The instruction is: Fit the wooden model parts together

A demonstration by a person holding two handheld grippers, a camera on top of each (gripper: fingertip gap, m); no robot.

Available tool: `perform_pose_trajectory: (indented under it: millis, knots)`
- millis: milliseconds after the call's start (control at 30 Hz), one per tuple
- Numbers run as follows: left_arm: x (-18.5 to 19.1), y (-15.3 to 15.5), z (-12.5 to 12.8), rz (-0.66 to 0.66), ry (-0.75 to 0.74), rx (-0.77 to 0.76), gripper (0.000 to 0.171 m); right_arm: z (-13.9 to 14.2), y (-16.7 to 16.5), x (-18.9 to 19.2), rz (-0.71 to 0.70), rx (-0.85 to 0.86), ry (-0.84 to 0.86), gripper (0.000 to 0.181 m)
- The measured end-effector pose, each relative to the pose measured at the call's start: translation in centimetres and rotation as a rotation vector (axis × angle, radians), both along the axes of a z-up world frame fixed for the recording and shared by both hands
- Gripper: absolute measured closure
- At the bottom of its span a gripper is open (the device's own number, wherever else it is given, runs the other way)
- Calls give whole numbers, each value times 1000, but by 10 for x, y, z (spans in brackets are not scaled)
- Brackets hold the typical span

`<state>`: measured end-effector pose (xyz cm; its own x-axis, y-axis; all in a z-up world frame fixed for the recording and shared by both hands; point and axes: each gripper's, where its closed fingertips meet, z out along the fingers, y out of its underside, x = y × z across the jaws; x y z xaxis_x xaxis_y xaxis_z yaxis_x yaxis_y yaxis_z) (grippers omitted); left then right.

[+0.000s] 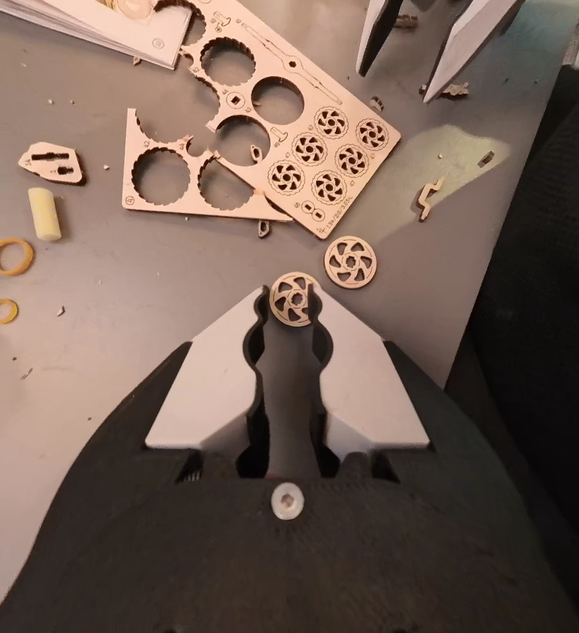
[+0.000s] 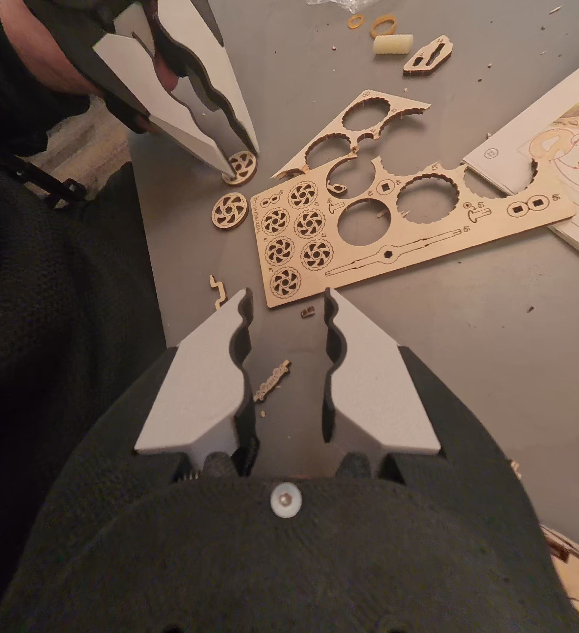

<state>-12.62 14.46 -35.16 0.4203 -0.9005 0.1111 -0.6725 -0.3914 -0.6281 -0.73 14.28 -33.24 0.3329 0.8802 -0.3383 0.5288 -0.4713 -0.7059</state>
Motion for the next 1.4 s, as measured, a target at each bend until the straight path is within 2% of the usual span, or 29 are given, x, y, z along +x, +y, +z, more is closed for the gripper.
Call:
perform_pose_trajectory:
  millis: [233,367,900,1033,1167,1300,1400]
  knots:
    - [8,2,0,19,-22,-6,160,0,1,2,-6,4,-4,142]
    - [6,6,0,40,-14,6,170,-2,1,3,-5,0,-6,142]
    - [-24,30,0,195,30,40,171,-6,7,11,-34,-16,0,142]
    - [-26,31,0,204,16,31,166,-6,6,9,-25,-14,-1,142]
    - [-21,31,5,209,-45,0,146,-9,4,8,-18,-17,-2,142]
    - [-18,24,4,167,-50,-25,136,-10,5,8,-20,-20,-3,142]
    - [-16,20,1,132,-21,-18,137,-9,4,7,-17,-16,-3,142]
